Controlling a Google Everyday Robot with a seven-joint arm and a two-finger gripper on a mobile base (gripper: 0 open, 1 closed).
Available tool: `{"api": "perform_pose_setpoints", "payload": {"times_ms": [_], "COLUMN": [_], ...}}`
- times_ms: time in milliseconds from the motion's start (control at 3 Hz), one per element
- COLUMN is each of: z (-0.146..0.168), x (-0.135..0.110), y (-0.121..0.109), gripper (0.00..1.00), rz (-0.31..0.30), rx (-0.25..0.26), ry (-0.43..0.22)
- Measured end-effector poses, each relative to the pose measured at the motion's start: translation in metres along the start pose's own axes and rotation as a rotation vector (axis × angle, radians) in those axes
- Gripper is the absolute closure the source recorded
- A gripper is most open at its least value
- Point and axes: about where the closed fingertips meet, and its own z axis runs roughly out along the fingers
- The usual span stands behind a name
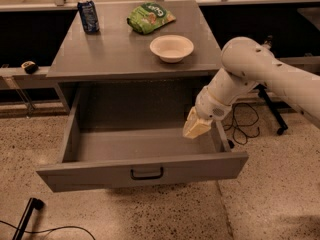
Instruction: Open top drawer
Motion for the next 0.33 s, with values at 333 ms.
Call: {"api": "perform_pose_setpoints", "payload": {"times_ms": [333], "z": [0.0], "x": [0.0], "y": [0.0], "gripper": [0.29], "rz": [0.0], "rx": [0.0], "ry": [0.0]}}
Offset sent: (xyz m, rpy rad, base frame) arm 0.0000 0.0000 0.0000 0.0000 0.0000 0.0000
